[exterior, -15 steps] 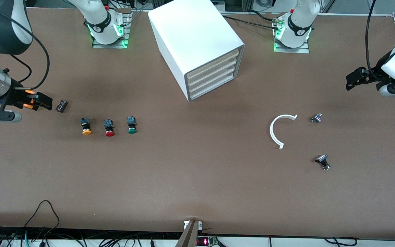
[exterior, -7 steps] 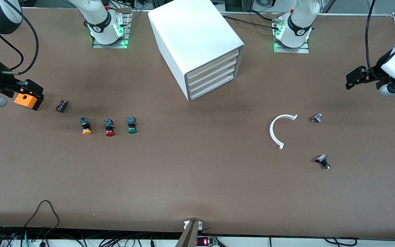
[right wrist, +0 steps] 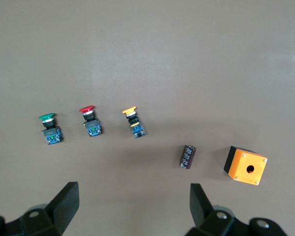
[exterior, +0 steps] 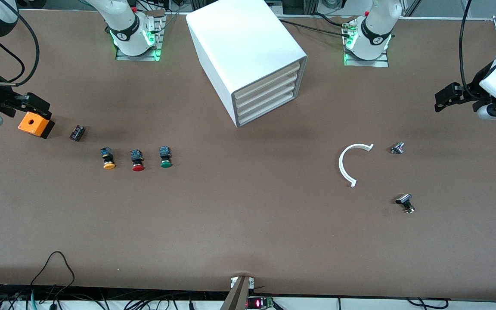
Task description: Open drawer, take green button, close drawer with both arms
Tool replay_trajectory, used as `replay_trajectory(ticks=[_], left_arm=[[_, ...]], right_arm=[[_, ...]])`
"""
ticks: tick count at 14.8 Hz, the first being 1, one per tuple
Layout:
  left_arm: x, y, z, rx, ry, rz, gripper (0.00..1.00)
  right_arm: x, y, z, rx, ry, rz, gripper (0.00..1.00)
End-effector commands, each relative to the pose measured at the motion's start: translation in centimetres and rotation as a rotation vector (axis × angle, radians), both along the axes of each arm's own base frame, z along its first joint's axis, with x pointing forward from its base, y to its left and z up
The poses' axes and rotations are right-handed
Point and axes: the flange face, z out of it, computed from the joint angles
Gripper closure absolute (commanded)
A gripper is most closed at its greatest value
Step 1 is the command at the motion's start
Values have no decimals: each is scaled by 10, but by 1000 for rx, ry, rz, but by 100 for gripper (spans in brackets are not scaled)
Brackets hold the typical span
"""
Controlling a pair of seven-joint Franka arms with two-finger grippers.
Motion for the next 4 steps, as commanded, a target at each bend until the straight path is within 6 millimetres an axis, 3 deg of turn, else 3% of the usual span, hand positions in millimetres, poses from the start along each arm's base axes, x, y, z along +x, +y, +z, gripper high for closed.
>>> replay_trajectory(ticks=[1, 4], left_arm=[[1, -3, 10, 6, 3, 3, 0], [1, -3, 10, 5, 3, 3, 0]], right_arm=[[-11, -6, 4, 22, -6, 50, 0], [-10, -8, 5, 41, -8, 24, 0]])
